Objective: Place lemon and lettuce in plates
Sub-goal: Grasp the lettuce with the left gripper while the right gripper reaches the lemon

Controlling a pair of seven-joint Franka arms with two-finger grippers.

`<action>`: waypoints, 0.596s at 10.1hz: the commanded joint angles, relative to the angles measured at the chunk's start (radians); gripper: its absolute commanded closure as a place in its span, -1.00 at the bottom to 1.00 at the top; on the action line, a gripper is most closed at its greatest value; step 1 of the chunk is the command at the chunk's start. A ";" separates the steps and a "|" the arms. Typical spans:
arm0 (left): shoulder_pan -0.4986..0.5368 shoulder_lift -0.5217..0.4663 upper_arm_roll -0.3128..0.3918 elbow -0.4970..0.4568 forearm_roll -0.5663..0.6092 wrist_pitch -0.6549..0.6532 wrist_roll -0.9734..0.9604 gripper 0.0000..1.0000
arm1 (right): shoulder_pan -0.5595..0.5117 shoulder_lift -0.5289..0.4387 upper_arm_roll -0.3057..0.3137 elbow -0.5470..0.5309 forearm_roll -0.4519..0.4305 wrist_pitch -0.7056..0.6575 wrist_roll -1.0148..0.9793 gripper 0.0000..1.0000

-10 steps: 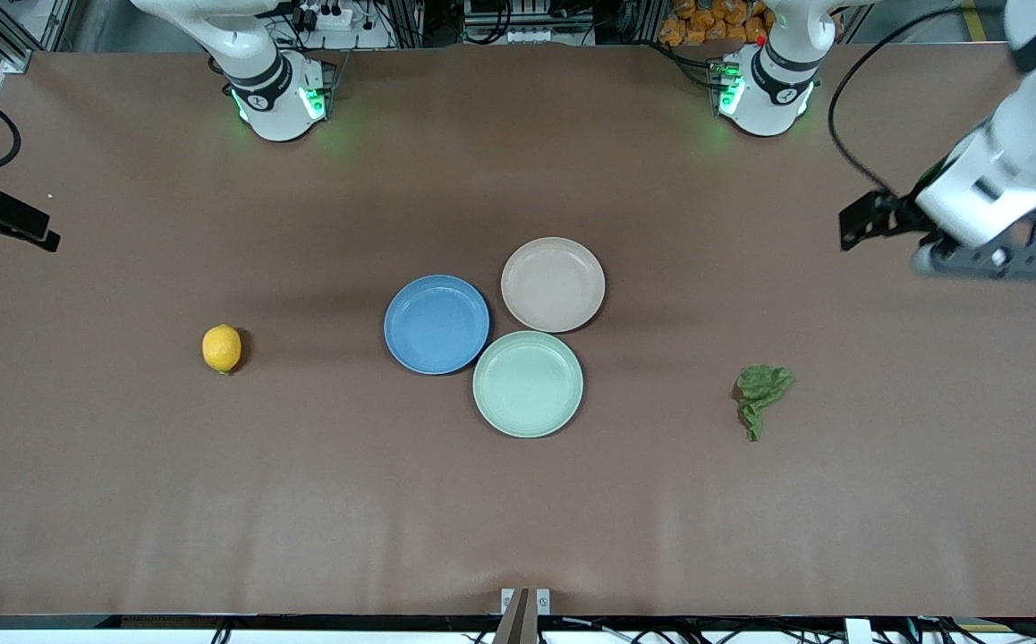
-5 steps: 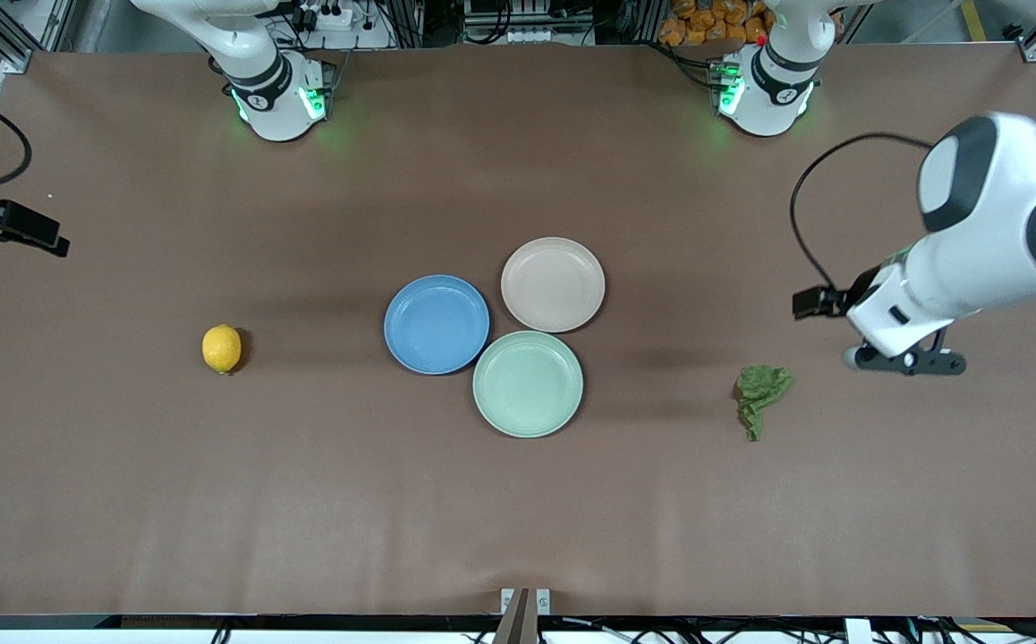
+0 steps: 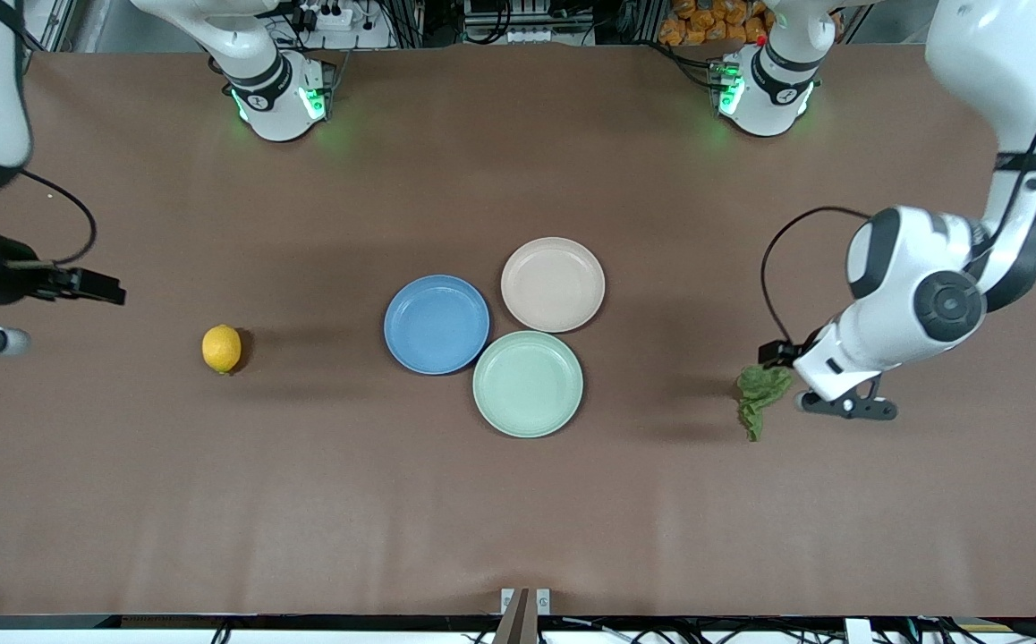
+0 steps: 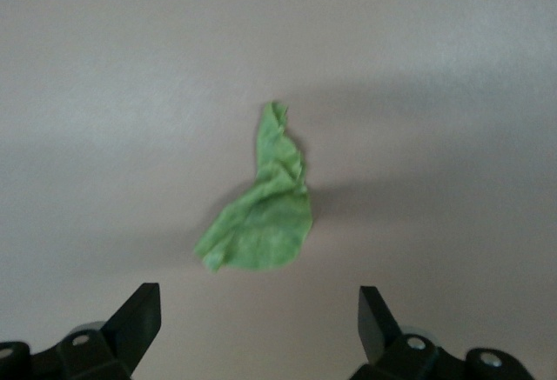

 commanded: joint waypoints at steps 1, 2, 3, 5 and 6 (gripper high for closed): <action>-0.006 0.062 -0.002 0.019 0.075 0.068 0.019 -1.00 | -0.015 -0.023 0.005 -0.130 0.016 0.117 -0.034 -1.00; -0.009 0.087 -0.002 0.019 0.095 0.088 0.021 -1.00 | -0.015 -0.024 0.005 -0.164 0.016 0.161 -0.034 -1.00; -0.013 0.119 -0.003 0.019 0.145 0.119 0.021 -1.00 | -0.013 -0.023 0.005 -0.201 0.016 0.207 -0.035 -1.00; -0.029 0.174 -0.005 0.019 0.187 0.174 0.021 -1.00 | -0.013 -0.023 0.005 -0.297 0.015 0.339 -0.061 -1.00; -0.039 0.176 -0.003 0.019 0.187 0.174 0.028 -1.00 | -0.015 -0.023 0.005 -0.346 0.015 0.397 -0.080 -1.00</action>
